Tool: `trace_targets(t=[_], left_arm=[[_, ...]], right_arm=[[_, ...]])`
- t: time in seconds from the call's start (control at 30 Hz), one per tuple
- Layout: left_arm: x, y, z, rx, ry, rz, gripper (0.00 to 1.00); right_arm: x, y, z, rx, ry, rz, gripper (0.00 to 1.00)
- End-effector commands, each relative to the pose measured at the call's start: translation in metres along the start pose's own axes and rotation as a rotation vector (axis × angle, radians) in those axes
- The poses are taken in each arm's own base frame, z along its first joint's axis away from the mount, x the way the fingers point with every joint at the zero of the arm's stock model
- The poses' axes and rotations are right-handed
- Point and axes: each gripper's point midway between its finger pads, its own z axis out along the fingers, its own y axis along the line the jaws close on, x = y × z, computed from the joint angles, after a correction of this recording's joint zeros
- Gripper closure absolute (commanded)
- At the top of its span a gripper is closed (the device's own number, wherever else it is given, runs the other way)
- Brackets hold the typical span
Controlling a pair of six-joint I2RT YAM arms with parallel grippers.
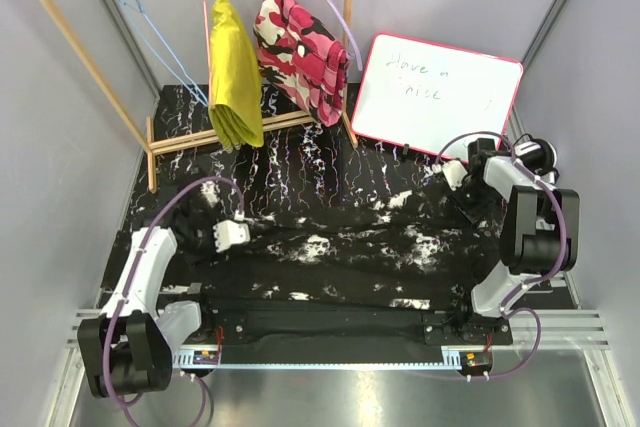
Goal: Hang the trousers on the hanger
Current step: Fold the trousers
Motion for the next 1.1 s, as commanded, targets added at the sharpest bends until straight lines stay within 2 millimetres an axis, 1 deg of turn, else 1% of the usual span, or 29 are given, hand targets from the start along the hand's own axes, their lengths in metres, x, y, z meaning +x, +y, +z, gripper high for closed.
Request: trace_targets(t=[0.0,0.03,0.1,0.13,0.17,0.2,0.23,0.27,0.3,0.33,0.37,0.4,0.43,0.5,0.53,0.57,0.63,0.67,0.7,0.73,0.77,0.83,0.87,0.9,0.93,1.0,1.03,1.07], left_arm=[[-0.033,0.04,-0.046,-0.131,-0.1,-0.006,0.38],[-0.043,0.059,-0.057,-0.147,-0.122,-0.019,0.37],[-0.055,0.077,-0.065,-0.146,-0.172,-0.086,0.36],[-0.06,0.096,-0.07,-0.14,-0.186,-0.106,0.35],[-0.061,0.106,-0.071,-0.136,-0.202,-0.127,0.34],[-0.062,0.114,-0.071,-0.131,-0.207,-0.13,0.34],[-0.062,0.127,-0.07,-0.122,-0.21,-0.123,0.32],[-0.061,0.133,-0.068,-0.118,-0.217,-0.114,0.3],[-0.06,0.139,-0.066,-0.113,-0.211,-0.067,0.3],[-0.057,0.146,-0.06,-0.097,-0.205,-0.049,0.29],[-0.054,0.151,-0.057,-0.089,-0.194,-0.031,0.29],[-0.054,0.16,-0.058,-0.097,-0.186,0.014,0.29],[-0.049,0.166,-0.049,-0.073,-0.177,0.019,0.29],[-0.046,0.179,-0.047,-0.074,-0.158,0.058,0.3],[-0.042,0.182,-0.04,-0.054,-0.154,0.065,0.3],[-0.039,0.184,-0.037,-0.047,-0.142,0.087,0.3],[-0.034,0.189,-0.029,-0.035,-0.118,0.186,0.3],[-0.027,0.19,-0.025,-0.021,-0.069,0.227,0.32],[-0.022,0.189,-0.021,-0.002,-0.04,0.293,0.34],[-0.018,0.188,-0.015,0.022,-0.015,0.33,0.34],[-0.013,0.19,-0.012,0.035,0.018,0.389,0.34],[-0.012,0.193,-0.005,0.049,0.018,0.418,0.33],[-0.012,0.196,-0.003,0.051,0.016,0.436,0.32],[-0.013,0.201,0.001,0.047,0.014,0.45,0.32],[-0.014,0.203,0.004,0.045,0.012,0.46,0.31],[-0.012,0.206,0.012,0.059,0.022,0.488,0.3],[-0.013,0.205,0.015,0.068,0.03,0.506,0.29],[-0.009,0.206,0.018,0.078,0.051,0.524,0.29]], right_arm=[[-0.018,0.01,-0.051,-0.046,-0.135,-0.029,0.62],[-0.028,0.011,-0.063,-0.054,-0.169,-0.021,0.62],[-0.043,0.032,-0.079,-0.114,-0.224,-0.025,0.6],[-0.053,0.035,-0.087,-0.114,-0.256,-0.031,0.6],[-0.06,0.043,-0.094,-0.122,-0.28,-0.046,0.59],[-0.071,0.06,-0.099,-0.157,-0.309,-0.076,0.59],[-0.079,0.067,-0.104,-0.166,-0.329,-0.09,0.58],[-0.084,0.077,-0.108,-0.184,-0.345,-0.104,0.57],[-0.094,0.097,-0.113,-0.228,-0.368,-0.135,0.56],[-0.1,0.105,-0.115,-0.246,-0.382,-0.147,0.55],[-0.106,0.117,-0.119,-0.282,-0.396,-0.154,0.54],[-0.111,0.132,-0.12,-0.306,-0.395,-0.187,0.53],[-0.118,0.14,-0.122,-0.315,-0.407,-0.203,0.53],[-0.125,0.154,-0.119,-0.343,-0.395,-0.215,0.52],[-0.13,0.169,-0.119,-0.36,-0.396,-0.25,0.52],[-0.133,0.177,-0.116,-0.382,-0.389,-0.249,0.52],[-0.137,0.196,-0.113,-0.411,-0.382,-0.288,0.51],[-0.137,0.203,-0.107,-0.425,-0.358,-0.3,0.5],[-0.139,0.209,-0.106,-0.436,-0.354,-0.316,0.49],[-0.139,0.214,-0.103,-0.446,-0.343,-0.326,0.45],[-0.139,0.224,-0.099,-0.459,-0.33,-0.349,0.43],[-0.145,0.232,-0.094,-0.465,-0.329,-0.359,0.37],[-0.146,0.238,-0.093,-0.465,-0.321,-0.361,0.36],[-0.151,0.241,-0.095,-0.464,-0.328,-0.365,0.35],[-0.154,0.244,-0.092,-0.466,-0.325,-0.366,0.34],[-0.16,0.253,-0.093,-0.464,-0.325,-0.38,0.33],[-0.162,0.255,-0.089,-0.464,-0.317,-0.382,0.32],[-0.163,0.26,-0.087,-0.46,-0.308,-0.393,0.31]])
